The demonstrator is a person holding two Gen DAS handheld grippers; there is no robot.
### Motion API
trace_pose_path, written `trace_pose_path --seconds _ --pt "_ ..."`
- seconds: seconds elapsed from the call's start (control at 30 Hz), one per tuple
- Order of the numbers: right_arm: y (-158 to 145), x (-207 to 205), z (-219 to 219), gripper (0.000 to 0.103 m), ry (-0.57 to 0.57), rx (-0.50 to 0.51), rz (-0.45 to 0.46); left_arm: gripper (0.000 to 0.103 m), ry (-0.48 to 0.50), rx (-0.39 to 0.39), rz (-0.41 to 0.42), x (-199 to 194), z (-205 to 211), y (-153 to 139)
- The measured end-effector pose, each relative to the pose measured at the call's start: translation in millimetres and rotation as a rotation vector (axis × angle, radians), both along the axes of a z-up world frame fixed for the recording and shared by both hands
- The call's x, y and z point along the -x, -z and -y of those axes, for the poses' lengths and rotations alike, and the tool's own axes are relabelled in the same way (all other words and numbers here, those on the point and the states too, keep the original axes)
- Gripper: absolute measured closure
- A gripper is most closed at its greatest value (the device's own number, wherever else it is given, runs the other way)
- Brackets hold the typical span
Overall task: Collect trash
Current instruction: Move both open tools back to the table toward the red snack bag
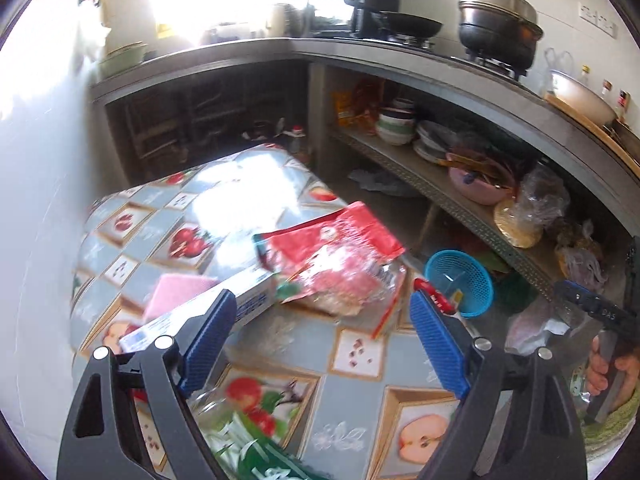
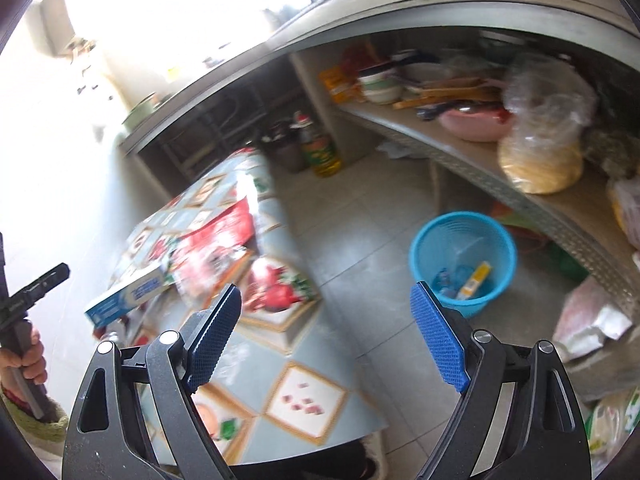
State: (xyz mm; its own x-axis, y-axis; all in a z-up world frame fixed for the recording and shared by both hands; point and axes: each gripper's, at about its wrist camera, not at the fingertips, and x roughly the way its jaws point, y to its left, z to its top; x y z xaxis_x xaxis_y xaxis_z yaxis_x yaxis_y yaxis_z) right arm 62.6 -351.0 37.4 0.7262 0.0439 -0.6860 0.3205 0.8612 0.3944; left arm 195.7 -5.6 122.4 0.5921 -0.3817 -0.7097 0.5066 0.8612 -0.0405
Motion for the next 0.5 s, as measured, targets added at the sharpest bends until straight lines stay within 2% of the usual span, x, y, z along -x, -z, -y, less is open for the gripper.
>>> trace_pose_path --seconds 0.13,0.37,0.5 --pt "1.5 -15.1 -22.0 0.020 -0.079 -0.030 -0.019 0.017 -0.062 -0.015 -0.014 4.6 -27.7 9.7" --pt "3.8 -42.0 -59.2 0.020 -0.182 -0.018 -0.045 0.017 -0.112 -0.041 -0.043 9.4 -59.5 30.7" --pt "8.6 -54.6 -73.4 0.020 -0.218 -0.039 -0.061 0.017 -0.112 -0.011 -0.064 11.1 -65.7 39.6"
